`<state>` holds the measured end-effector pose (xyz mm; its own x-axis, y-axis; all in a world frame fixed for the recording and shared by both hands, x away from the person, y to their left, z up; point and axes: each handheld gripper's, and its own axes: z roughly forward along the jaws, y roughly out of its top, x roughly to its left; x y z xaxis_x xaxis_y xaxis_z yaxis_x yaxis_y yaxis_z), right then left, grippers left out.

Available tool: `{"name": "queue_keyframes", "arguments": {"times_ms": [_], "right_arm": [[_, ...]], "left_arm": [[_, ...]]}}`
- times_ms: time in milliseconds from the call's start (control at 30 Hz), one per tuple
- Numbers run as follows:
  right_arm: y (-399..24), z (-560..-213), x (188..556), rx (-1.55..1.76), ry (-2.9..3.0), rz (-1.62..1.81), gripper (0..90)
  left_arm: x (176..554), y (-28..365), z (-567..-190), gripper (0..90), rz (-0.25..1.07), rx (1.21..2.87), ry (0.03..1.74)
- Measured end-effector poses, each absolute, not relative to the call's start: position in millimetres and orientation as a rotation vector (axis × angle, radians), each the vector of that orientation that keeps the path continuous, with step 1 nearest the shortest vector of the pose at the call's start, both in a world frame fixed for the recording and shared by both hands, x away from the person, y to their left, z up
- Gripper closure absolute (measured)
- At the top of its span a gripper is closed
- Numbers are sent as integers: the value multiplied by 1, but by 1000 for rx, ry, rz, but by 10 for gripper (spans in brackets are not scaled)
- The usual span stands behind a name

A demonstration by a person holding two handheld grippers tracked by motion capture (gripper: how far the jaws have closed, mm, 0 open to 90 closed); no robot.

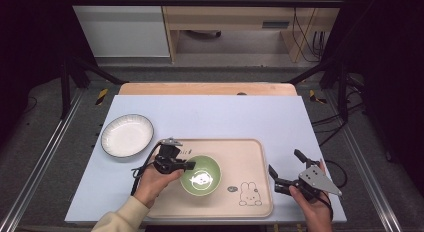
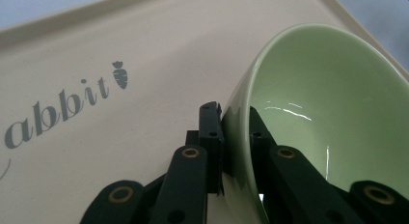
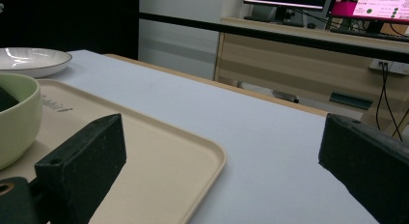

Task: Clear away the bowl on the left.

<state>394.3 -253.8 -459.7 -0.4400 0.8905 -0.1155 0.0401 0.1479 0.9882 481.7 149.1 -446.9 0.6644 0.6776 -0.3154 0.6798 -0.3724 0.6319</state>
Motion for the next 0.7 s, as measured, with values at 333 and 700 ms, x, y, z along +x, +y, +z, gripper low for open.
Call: {"name": "queue_keyframes", "arguments": {"times_ms": [333, 700], "right_arm": [[-253, -460, 394, 909, 1654, 1387, 29], [-253, -460, 394, 910, 1658, 1388, 29]], "left_arm": [[483, 150, -449, 824, -27, 2098, 1066], [486, 152, -451, 825, -45, 2101, 1073]]}}
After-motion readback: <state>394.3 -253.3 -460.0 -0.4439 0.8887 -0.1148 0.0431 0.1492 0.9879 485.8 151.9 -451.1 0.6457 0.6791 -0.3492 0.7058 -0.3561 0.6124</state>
